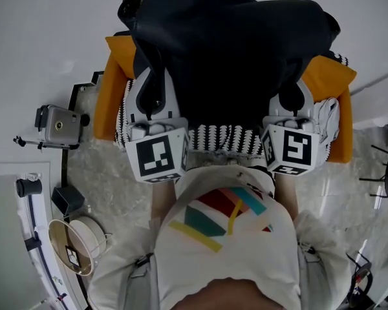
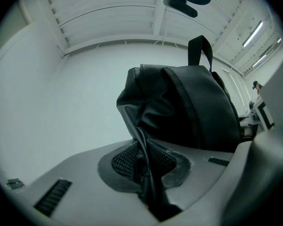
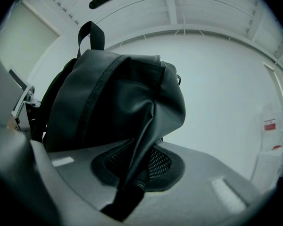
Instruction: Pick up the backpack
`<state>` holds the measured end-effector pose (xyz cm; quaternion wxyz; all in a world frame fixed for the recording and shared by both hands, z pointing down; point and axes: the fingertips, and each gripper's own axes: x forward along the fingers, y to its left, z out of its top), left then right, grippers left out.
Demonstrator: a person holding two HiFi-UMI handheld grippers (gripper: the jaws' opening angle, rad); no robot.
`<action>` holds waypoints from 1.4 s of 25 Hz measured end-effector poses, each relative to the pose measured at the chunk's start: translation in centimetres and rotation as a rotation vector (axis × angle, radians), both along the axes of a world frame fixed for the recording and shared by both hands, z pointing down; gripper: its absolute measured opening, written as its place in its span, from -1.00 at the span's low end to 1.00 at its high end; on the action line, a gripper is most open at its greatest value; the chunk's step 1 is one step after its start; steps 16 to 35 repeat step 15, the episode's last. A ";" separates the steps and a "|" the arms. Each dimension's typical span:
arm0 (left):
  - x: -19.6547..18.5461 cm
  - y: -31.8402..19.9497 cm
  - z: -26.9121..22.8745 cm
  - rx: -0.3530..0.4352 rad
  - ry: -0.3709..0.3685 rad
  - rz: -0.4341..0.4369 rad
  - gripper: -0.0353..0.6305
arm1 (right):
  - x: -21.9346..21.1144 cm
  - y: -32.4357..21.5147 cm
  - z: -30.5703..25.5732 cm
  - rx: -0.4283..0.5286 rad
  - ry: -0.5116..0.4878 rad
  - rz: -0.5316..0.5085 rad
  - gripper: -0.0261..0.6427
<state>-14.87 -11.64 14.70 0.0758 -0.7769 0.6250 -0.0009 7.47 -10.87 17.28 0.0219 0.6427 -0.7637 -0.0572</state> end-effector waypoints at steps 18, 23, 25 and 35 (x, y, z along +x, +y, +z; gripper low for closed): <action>-0.4 2.2 -0.7 0.026 0.019 -0.012 -0.71 | -0.3 2.2 -1.1 0.031 0.012 -0.015 -0.74; -0.4 2.2 -0.7 0.026 0.019 -0.012 -0.71 | -0.3 2.2 -1.1 0.031 0.012 -0.015 -0.74; -0.4 2.2 -0.7 0.026 0.019 -0.012 -0.71 | -0.3 2.2 -1.1 0.031 0.012 -0.015 -0.74; -0.4 2.2 -0.7 0.026 0.019 -0.012 -0.71 | -0.3 2.2 -1.1 0.031 0.012 -0.015 -0.74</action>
